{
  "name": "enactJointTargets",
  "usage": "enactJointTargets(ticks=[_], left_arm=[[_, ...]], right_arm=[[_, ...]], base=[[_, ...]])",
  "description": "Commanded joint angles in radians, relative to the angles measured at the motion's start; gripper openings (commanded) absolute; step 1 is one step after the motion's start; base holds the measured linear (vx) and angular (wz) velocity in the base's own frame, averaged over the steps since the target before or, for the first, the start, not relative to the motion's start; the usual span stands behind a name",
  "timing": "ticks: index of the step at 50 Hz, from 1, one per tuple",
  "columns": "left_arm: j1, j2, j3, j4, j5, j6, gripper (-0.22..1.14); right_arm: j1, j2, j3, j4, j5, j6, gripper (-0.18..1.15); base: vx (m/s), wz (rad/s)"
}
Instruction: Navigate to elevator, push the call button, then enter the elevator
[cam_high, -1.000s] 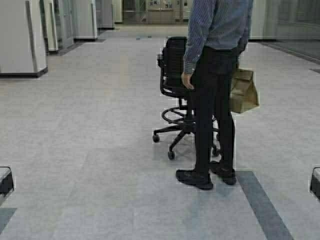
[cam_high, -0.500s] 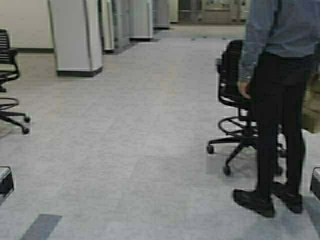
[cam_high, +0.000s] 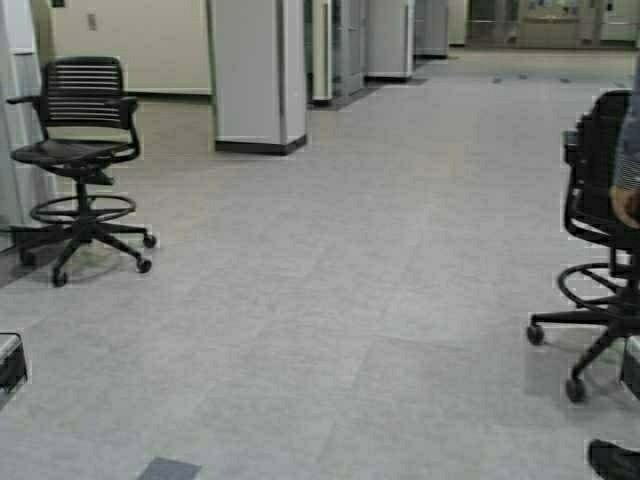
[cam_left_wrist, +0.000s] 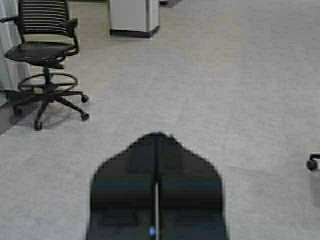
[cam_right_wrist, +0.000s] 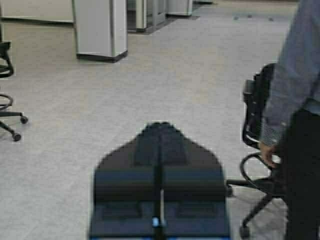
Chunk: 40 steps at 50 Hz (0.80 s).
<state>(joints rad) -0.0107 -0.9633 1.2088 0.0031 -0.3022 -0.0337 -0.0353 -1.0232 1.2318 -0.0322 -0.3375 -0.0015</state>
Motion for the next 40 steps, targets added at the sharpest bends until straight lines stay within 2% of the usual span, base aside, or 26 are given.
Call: enactJointTargets(ticks=[1,28,40], left_arm=[[0.000,0.008,-0.009,0.005,-0.017,0.002,0.02],[0.000,0.011,0.026,0.006,-0.110,0.002,0.02],[0.000,0.020,0.026,0.006,-0.120,-0.018,0.02]], right_arm=[[0.000,0.014,-0.015,-0.006,-0.009,-0.005,0.05],[0.000,0.015,-0.020,-0.009,-0.014,0.009,0.05],[0.000,0.011,-0.006,-0.009,-0.014,0.061,0.05]], base=[[0.50,0.26],[0.54,0.23],[0.63,0.28]])
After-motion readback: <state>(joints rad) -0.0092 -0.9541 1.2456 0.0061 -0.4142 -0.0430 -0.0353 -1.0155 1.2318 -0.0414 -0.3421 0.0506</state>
